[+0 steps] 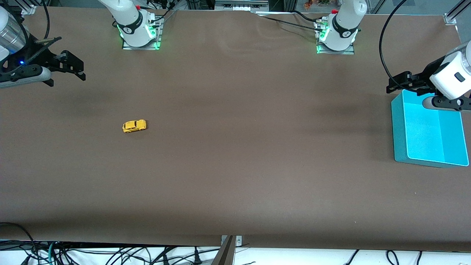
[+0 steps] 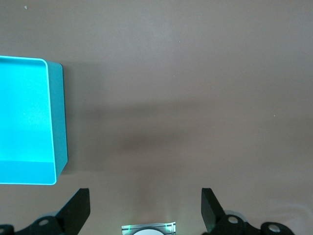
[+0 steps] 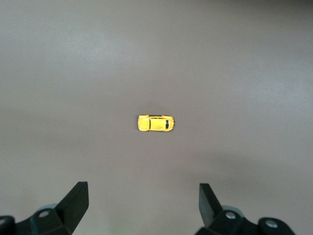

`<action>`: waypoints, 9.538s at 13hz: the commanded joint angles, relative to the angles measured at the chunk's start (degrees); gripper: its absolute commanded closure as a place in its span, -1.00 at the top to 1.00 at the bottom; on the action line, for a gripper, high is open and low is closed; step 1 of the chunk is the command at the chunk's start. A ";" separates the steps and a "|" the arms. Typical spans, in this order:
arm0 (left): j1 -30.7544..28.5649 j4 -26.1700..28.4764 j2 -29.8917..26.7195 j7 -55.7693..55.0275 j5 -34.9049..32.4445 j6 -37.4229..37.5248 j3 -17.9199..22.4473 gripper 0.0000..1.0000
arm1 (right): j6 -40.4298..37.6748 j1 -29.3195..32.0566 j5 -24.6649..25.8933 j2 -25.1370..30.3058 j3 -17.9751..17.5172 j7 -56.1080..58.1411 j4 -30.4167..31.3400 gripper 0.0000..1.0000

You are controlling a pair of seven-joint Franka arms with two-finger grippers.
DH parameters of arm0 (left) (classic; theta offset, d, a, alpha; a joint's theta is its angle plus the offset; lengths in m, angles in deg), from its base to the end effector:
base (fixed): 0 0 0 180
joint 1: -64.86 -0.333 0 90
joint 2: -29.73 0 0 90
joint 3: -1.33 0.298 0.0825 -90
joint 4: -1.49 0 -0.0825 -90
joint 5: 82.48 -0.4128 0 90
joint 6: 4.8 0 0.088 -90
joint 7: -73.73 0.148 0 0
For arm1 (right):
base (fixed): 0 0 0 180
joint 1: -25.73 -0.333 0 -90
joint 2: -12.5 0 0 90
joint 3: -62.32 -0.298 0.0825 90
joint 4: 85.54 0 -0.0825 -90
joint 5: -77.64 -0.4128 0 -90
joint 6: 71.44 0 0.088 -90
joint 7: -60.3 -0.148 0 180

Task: Wind and store yellow beetle car

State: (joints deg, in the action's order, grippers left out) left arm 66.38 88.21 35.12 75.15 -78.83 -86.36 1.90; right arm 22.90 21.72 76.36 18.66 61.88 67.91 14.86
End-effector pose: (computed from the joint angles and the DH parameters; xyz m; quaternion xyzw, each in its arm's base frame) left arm 0.5849 -0.0200 0.5279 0.9950 -0.0223 -0.0918 0.0317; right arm 0.5541 0.0464 0.5421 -0.9945 -0.1042 -0.0012 0.0107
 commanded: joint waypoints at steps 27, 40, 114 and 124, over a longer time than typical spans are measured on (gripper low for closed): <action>-0.38 -1.64 0.59 1.30 -0.93 0.18 -0.30 1.00 | -1.09 0.06 1.46 0.16 -0.26 -0.85 2.42 1.00; -0.29 -1.64 0.59 1.39 -0.84 0.18 -0.30 1.00 | -0.92 0.14 1.46 0.42 -0.18 1.44 3.57 1.00; -0.20 -1.64 0.59 1.39 -0.49 0.18 -0.30 1.00 | 53.65 1.73 1.81 -25.42 -2.99 75.97 30.10 1.00; -0.29 -1.64 0.59 1.39 -0.49 0.18 -0.30 1.00 | 56.21 2.34 1.63 -24.80 -4.48 75.09 32.31 -0.61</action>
State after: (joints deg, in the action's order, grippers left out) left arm 66.40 87.93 35.25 75.20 -78.83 -86.45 1.86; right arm 78.15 23.21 78.14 -7.14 58.51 143.02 45.92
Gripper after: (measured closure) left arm 0.000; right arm 0.546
